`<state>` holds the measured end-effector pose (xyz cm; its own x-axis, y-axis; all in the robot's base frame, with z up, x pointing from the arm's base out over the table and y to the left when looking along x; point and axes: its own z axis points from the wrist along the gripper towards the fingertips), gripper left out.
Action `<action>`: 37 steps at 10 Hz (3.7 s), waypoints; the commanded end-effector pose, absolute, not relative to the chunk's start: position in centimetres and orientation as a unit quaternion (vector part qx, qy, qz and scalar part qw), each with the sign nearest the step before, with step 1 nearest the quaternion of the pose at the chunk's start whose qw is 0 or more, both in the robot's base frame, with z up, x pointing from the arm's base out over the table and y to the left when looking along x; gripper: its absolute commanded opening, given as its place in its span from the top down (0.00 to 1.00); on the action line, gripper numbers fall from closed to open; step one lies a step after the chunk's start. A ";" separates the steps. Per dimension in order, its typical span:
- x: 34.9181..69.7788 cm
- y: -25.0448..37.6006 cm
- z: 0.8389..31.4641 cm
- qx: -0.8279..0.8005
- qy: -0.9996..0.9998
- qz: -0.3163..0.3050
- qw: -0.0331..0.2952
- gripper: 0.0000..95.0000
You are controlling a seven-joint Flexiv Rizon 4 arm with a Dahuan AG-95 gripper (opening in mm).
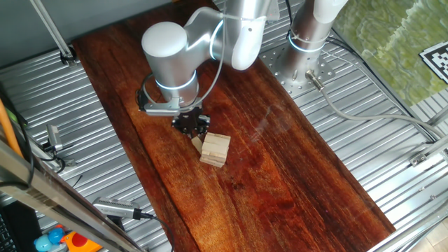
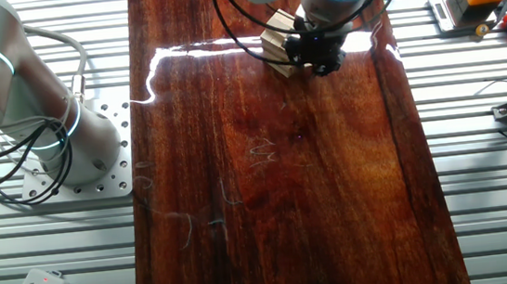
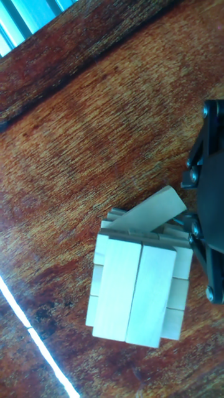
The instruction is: Play Jenga
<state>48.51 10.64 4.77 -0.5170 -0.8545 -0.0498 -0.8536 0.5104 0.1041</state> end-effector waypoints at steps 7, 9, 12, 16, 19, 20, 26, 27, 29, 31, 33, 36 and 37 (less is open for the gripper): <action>49.4 11.0 4.9 0.489 -0.871 -0.053 0.002 1.00; 49.5 10.7 4.8 0.492 -0.869 -0.056 0.000 0.80; 49.6 10.3 4.8 0.493 -0.868 -0.058 -0.002 0.80; 49.7 10.2 4.8 0.488 -0.871 -0.059 -0.003 0.80; 49.8 10.2 4.8 0.485 -0.872 -0.060 -0.004 0.80; 49.8 10.2 4.8 0.483 -0.873 -0.061 -0.004 0.80; 50.1 10.3 4.8 0.492 -0.868 -0.065 -0.003 0.60; 50.2 10.4 4.8 0.493 -0.868 -0.065 -0.003 0.60; 50.7 10.6 4.9 0.497 -0.866 -0.061 -0.002 0.60; 51.2 10.5 4.8 0.497 -0.865 -0.064 -0.003 0.60; 51.5 10.2 4.9 0.498 -0.865 -0.064 -0.004 0.60; 51.6 10.0 4.9 0.508 -0.859 -0.060 -0.005 0.60; 51.6 10.0 4.9 0.533 -0.845 -0.046 -0.005 0.60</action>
